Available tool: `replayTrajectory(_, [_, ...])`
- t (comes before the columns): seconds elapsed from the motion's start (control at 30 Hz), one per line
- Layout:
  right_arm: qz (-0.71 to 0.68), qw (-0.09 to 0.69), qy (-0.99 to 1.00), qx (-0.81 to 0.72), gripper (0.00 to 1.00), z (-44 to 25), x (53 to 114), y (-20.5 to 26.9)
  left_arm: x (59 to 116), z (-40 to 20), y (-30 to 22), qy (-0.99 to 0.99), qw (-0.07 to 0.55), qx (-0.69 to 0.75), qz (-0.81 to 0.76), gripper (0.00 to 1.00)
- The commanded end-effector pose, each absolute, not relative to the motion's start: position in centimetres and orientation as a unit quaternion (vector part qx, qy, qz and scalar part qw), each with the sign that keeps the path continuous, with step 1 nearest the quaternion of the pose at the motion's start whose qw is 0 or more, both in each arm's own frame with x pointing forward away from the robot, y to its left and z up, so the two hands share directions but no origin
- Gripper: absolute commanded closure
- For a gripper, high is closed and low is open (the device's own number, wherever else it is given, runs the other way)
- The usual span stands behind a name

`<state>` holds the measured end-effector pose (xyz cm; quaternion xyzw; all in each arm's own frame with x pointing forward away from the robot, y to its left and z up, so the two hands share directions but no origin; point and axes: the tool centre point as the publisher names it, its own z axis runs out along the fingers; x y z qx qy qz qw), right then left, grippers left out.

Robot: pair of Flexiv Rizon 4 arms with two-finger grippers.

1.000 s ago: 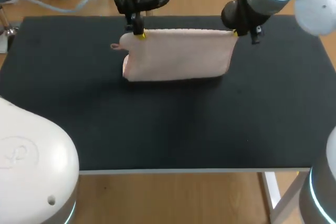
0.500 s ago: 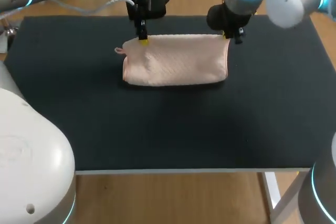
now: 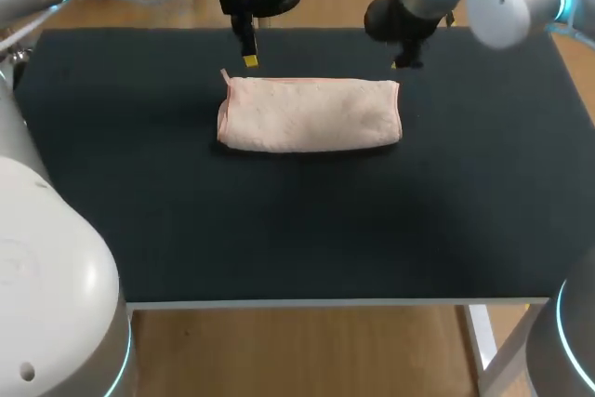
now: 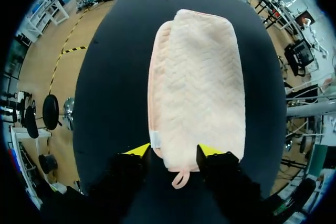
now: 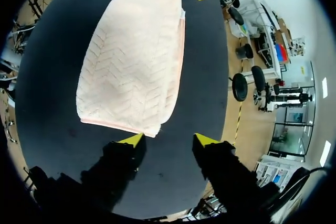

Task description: Fold the towel

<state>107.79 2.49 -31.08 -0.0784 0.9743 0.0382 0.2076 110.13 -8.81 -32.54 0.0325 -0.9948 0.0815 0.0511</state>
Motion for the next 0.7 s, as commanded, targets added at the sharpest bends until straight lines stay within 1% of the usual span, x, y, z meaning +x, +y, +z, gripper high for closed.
replayTrajectory(0.03, [0.052, 0.228, 0.968, -0.087, 0.00, -29.0, 105.6, 1.4, 107.9, -29.7, -7.0, -0.992, 0.019, 0.025, 0.126, 0.00])
replayTrajectory(0.17, [0.060, 0.228, 0.969, -0.078, 0.00, -27.4, 104.6, 1.2, 106.1, -27.5, -5.7, -0.971, -0.005, 0.023, 0.239, 0.00])
replayTrajectory(0.2, [0.061, 0.229, 0.968, -0.077, 0.00, -27.1, 104.3, 1.2, 105.7, -27.0, -5.4, -0.965, -0.019, 0.023, 0.259, 0.00])
replayTrajectory(0.27, [0.061, 0.229, 0.969, -0.076, 0.00, -26.6, 103.8, 1.3, 104.9, -26.5, -5.0, -0.961, -0.025, 0.024, 0.275, 0.00])
replayTrajectory(0.57, [0.078, 0.223, 0.971, -0.037, 0.00, -25.4, 102.3, 1.9, 103.2, -26.0, -4.3, -0.938, 0.011, 0.052, 0.341, 0.00])
replayTrajectory(0.7, [0.094, 0.215, 0.972, -0.023, 0.00, -24.8, 102.1, 1.7, 102.9, -25.4, -4.1, -0.940, 0.007, 0.040, 0.338, 0.00])
